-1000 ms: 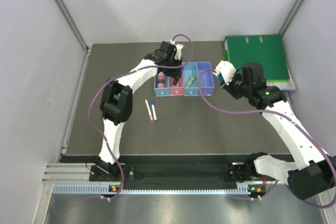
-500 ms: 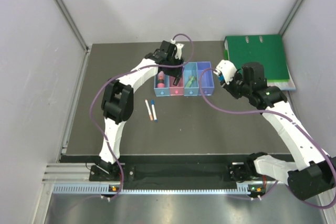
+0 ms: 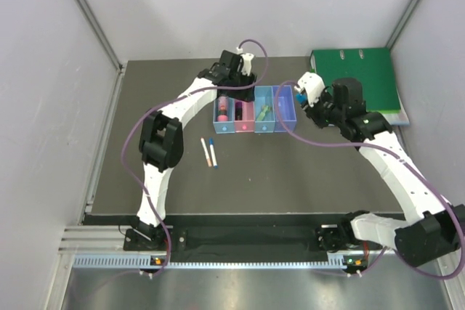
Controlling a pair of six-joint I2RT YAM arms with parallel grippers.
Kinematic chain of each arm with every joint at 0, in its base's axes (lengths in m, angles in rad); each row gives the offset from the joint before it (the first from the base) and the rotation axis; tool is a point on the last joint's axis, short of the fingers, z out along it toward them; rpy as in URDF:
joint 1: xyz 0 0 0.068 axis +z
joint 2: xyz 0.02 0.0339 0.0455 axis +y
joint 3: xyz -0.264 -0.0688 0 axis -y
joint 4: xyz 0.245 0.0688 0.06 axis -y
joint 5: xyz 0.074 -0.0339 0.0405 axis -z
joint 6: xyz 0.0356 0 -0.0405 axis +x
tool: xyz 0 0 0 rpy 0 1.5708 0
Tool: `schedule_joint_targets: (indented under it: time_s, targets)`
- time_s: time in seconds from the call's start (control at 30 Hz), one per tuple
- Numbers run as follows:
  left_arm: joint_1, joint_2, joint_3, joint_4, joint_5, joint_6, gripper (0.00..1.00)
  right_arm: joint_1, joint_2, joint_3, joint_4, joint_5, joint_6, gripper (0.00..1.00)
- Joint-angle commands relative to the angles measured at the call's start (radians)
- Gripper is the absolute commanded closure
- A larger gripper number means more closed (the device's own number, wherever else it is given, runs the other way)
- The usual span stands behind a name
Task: Sort the stationery into containers
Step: Place the pen in the storage box.
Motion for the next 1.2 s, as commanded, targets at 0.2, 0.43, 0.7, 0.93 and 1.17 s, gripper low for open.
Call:
schedule_joint_targets:
  time_s: [0.2,0.43,0.7,0.93,1.17]
  targets:
    - [0.039,-0.412,-0.259,0.133,-0.001,0.216,0.42,0.015,0.224,0.135,0.203,-0.089,0.208,1.0]
    - [0.046,-0.639,-0.449,0.129,-0.012,0.364,0.41,0.022,0.436,0.268,0.28,-0.21,0.409,1.0]
    - [0.046,-0.831,-0.624,0.114,-0.026,0.48,0.41,0.092,0.666,0.409,0.358,-0.322,0.566,1.0]
    - [0.044,-0.937,-0.711,0.074,-0.032,0.578,0.41,0.137,0.813,0.505,0.38,-0.333,0.587,1.0]
    - [0.044,-1.021,-0.776,0.055,-0.029,0.632,0.41,0.149,0.925,0.554,0.411,-0.322,0.6,1.0]
